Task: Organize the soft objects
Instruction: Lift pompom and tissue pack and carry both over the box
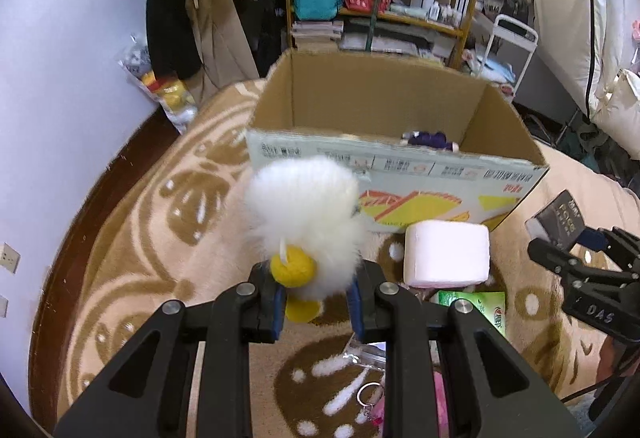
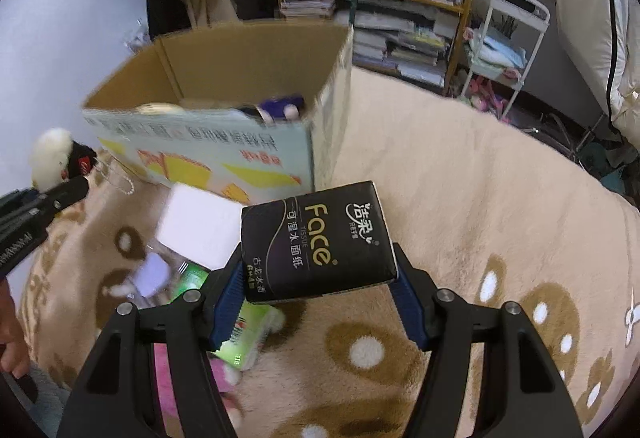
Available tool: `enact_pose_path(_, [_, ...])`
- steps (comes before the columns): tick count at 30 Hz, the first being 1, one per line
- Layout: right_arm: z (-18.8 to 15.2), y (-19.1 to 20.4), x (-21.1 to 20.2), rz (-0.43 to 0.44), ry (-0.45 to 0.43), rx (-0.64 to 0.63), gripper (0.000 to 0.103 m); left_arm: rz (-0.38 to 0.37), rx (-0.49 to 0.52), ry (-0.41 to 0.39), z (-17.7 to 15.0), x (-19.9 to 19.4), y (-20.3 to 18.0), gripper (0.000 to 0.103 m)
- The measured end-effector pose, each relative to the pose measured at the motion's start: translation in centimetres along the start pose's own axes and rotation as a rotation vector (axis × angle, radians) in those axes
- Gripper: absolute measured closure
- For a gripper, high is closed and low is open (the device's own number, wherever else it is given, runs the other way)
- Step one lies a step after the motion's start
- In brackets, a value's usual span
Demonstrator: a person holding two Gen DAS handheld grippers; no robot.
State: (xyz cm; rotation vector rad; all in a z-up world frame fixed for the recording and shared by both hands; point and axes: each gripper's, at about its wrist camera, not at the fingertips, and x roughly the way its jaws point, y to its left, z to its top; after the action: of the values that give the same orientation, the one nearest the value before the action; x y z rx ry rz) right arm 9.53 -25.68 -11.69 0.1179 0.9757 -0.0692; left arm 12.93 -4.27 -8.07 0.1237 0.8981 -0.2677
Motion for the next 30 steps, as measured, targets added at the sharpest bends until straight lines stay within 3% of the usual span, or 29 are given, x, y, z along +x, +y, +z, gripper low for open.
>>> enact_pose_path(16, [3.3, 0.6, -6.0, 0.1, -0.23, 0.01, 0.033, -0.016, 0.023, -0.287, 2.8, -5.7, 0.3, 0.078])
enact_pose_path(24, [5.1, -0.3, -6.1, 0.111, -0.308, 0.053, 0.033, -0.007, 0.018, -0.429, 4.8, -6.7, 0.1, 0.078])
enact_pose_path(30, [6.4, -0.1, -6.1, 0.12, -0.365, 0.018, 0.033, 0.001, 0.06, -0.477, 6.3, -6.3, -0.8, 0.078])
